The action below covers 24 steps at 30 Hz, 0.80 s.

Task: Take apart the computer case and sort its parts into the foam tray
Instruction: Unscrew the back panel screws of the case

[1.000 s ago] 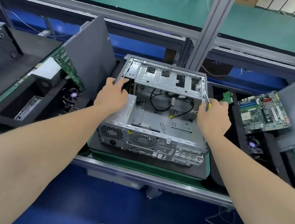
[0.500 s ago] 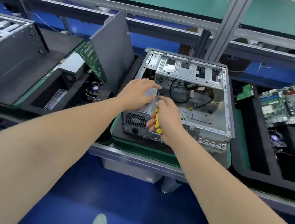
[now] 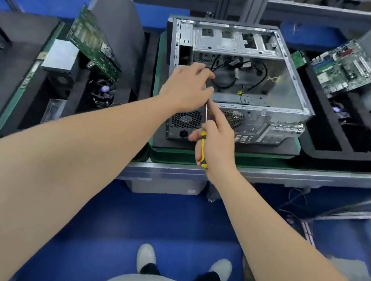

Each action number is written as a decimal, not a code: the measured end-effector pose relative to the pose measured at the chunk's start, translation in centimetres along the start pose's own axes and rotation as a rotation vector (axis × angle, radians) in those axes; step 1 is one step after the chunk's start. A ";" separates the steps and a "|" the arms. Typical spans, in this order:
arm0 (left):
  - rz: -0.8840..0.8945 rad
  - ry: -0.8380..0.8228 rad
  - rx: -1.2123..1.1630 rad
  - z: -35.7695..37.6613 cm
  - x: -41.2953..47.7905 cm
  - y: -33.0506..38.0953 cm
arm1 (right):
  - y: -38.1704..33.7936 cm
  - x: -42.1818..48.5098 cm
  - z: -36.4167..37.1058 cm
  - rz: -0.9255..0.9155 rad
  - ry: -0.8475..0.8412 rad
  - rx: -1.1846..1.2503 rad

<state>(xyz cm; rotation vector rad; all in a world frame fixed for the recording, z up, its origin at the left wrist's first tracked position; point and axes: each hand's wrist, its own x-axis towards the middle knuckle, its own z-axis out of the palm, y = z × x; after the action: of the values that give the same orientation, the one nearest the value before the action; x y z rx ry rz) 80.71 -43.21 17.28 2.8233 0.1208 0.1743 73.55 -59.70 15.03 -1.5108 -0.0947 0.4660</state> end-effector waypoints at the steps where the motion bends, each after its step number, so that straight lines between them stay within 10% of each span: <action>1: 0.005 -0.013 0.017 0.1 0.0 0.0 | 0.2 -0.4 0.0 -0.005 0.014 0.008; 24: 0.175 -0.044 -0.142 -2.4 -1.4 -0.1 | 0.5 -1.6 -0.2 0.096 -0.020 0.012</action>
<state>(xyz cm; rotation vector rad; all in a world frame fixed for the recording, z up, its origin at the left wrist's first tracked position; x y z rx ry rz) 79.00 -42.54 19.33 2.6917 -0.1441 0.1524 72.08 -60.45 14.93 -1.5042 -0.0346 0.5575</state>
